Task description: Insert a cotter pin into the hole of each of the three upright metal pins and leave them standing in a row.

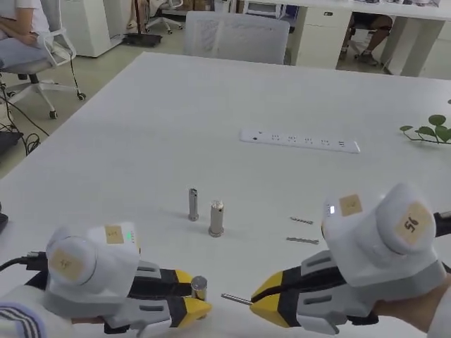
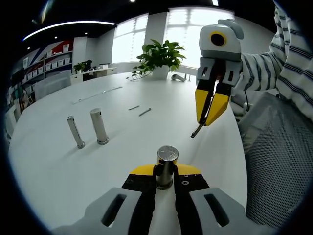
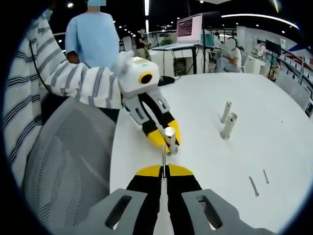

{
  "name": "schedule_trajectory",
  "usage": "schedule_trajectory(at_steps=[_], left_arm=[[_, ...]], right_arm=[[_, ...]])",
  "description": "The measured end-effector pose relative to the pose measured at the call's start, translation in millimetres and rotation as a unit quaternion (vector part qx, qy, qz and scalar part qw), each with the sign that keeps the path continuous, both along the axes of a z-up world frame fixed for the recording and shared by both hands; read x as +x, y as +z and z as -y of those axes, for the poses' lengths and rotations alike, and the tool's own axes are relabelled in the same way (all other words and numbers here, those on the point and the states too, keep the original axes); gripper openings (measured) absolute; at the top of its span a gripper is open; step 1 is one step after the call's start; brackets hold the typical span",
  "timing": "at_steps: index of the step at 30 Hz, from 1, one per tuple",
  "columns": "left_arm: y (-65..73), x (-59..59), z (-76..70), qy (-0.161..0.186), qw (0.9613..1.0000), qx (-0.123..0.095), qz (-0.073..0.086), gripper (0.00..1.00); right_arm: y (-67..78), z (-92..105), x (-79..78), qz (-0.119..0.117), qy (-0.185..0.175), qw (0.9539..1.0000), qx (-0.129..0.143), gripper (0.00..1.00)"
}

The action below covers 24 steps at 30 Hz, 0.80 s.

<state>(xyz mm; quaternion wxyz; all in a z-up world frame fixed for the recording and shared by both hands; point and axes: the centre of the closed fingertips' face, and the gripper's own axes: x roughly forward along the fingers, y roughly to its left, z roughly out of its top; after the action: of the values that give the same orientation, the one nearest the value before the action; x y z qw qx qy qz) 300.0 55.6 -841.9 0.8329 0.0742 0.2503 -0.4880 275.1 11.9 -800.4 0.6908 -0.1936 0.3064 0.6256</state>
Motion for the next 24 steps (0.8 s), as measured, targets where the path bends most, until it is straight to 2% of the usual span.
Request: schedule_trajectory(at_steps=[14, 24], left_arm=[[0.0, -5.5, 14.2, -0.009, 1.0, -0.001, 0.001, 0.12], [-0.6, -6.5, 20.5, 0.001, 1.0, -0.005, -0.003, 0.12]], right_arm=[[-10.0, 3.9, 3.9, 0.022, 0.001, 0.9997, -0.01, 0.03], [-13.8, 3.8, 4.6, 0.024, -0.003, 0.9997, -0.007, 0.03]])
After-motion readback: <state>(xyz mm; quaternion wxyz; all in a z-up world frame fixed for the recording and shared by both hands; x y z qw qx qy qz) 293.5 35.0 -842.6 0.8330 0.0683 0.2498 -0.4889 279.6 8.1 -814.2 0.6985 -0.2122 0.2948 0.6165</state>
